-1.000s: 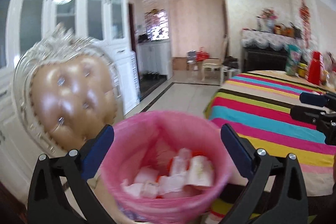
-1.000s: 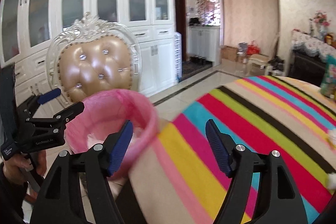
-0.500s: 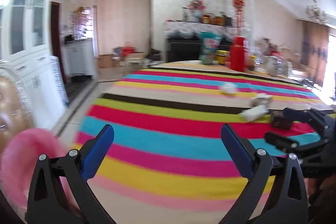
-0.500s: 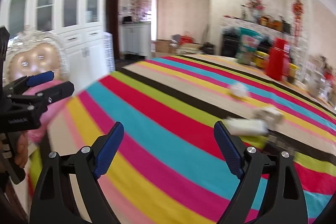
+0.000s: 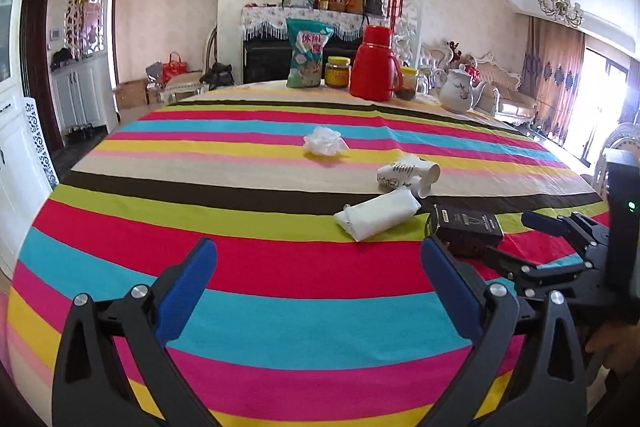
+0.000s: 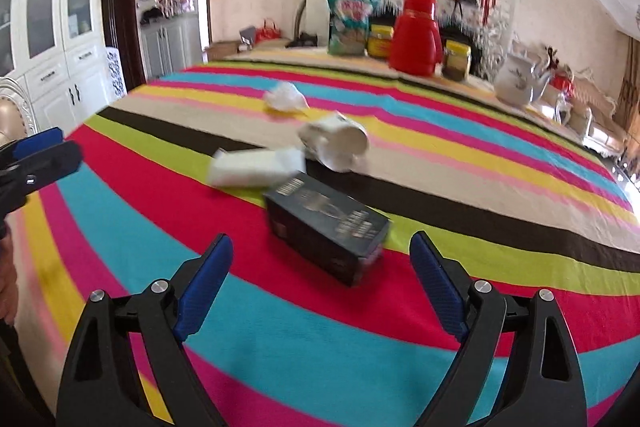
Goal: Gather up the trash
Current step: 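Move both open tools back over the table, then grasp the black DORMI box with the right tool, then grasp the white tissue pack with the left tool and lift it, then carry the tissue pack and DORMI box to the pink bin and open both tools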
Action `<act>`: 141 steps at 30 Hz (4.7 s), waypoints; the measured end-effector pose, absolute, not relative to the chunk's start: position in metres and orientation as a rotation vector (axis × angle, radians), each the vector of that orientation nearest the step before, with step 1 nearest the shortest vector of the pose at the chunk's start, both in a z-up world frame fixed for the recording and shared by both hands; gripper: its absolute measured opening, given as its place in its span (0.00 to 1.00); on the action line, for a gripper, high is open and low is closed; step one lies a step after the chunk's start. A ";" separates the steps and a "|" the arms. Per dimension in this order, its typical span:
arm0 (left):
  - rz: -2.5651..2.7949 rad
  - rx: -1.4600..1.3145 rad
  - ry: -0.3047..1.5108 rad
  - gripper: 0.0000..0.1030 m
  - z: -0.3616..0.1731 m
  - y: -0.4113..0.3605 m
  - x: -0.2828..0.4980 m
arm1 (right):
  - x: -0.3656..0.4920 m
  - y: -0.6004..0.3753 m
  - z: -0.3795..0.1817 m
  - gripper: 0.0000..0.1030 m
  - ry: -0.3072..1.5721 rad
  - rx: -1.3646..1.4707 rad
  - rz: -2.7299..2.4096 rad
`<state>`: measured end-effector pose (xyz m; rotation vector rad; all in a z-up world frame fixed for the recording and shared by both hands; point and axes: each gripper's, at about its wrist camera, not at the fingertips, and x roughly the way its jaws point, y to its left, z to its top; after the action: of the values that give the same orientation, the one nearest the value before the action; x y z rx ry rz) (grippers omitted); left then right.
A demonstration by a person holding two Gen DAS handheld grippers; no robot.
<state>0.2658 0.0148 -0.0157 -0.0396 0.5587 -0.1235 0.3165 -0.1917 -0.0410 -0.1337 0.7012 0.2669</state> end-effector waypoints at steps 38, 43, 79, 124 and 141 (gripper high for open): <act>-0.151 -0.017 0.616 0.96 -0.036 0.016 0.306 | 0.352 -0.154 -0.057 0.49 0.842 -0.240 0.329; -0.151 -0.010 0.621 0.96 -0.038 0.014 0.308 | 0.336 -0.160 -0.054 0.37 0.832 -0.178 0.277; -0.427 0.193 0.886 0.28 -0.081 -0.078 0.402 | 0.320 -0.215 -0.041 0.37 0.728 0.072 0.143; -0.219 0.022 0.550 0.18 -0.011 -0.014 0.283 | 0.292 -0.174 -0.010 0.37 0.574 -0.002 0.243; -0.085 -0.013 0.414 0.18 0.019 0.065 0.203 | 0.254 -0.094 0.029 0.37 0.495 -0.071 0.420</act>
<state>0.2032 0.0650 0.0191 -0.0130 0.4138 -0.0851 0.2539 -0.0942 0.0294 -0.0705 0.4949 0.4197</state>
